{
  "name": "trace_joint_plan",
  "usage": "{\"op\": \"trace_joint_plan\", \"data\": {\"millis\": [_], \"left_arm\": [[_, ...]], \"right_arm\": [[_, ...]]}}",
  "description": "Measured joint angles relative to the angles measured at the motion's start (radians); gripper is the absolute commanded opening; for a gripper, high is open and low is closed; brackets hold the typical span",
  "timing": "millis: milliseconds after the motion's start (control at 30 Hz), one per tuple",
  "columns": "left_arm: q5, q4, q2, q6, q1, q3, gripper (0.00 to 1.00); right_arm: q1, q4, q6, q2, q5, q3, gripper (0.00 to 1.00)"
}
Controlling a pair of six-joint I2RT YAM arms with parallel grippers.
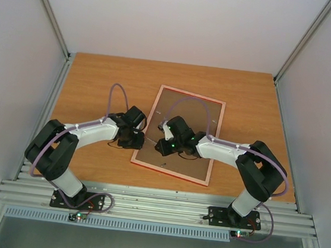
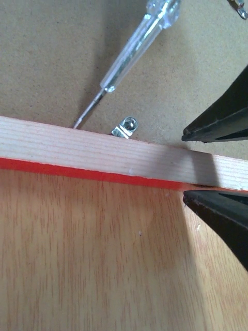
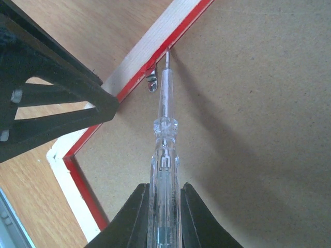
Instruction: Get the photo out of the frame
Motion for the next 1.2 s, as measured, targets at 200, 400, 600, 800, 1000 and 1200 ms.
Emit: {"op": "trace_joint_plan", "data": {"millis": [200,400,600,800,1000,1200], "left_arm": [[0.003,0.002,0.002,0.003,0.0,0.0,0.22],[0.0,0.002,0.002,0.003,0.0,0.0,0.22],[-0.001,0.002,0.003,0.002,0.0,0.0,0.21],[-0.005,0.001,0.004,-0.002,0.0,0.0,0.18],[-0.004,0.001,0.005,-0.003,0.0,0.0,0.18],[-0.003,0.0,0.006,-0.003,0.0,0.0,0.18]], "right_arm": [[0.008,-0.023,0.0,0.003,-0.007,0.01,0.01],[0.011,-0.043,-0.002,0.006,-0.008,0.022,0.01],[0.014,-0.078,-0.014,0.016,-0.01,0.048,0.01],[0.019,-0.113,-0.026,0.024,-0.003,0.072,0.01],[0.027,-0.137,-0.04,0.024,0.008,0.086,0.01],[0.032,-0.16,-0.051,0.031,0.013,0.1,0.01]]}}
